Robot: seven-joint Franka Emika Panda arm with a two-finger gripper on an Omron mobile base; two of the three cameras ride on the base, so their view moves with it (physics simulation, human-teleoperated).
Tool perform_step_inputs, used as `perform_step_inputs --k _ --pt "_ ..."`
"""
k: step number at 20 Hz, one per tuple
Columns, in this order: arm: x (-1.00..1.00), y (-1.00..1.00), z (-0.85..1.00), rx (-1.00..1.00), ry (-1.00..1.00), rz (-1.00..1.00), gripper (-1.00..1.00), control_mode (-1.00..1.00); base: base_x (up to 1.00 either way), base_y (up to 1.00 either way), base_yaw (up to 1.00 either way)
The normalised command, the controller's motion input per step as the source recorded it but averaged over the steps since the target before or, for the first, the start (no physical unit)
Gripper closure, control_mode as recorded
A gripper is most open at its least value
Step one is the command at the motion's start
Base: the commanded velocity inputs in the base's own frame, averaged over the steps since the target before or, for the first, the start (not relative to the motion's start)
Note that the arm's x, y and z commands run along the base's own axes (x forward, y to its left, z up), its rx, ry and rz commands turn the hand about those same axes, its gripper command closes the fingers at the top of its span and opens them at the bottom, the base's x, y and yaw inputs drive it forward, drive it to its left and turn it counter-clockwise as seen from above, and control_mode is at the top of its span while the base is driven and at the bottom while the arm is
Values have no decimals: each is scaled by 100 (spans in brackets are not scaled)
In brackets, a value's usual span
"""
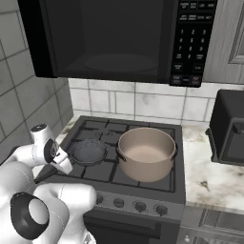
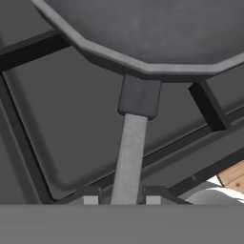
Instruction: Move the pot and pan from the stove into the sink.
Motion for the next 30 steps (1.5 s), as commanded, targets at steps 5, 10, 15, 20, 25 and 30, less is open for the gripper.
perform_step_inputs --k 5,10,15,20,25,30 --pt "1 1 69 6 0 -14 100 -100 0 0 0" --pt "0 0 100 10 0 -18 100 -100 0 0 0" --pt "-7 0 100 8 0 -18 100 -100 0 0 0" --pt "-45 0 95 3 0 -7 100 -100 0 0 0" --pt "-76 0 84 0 0 -1 100 -100 0 0 0" --pt "-94 0 61 0 2 4 100 -100 0 0 0"
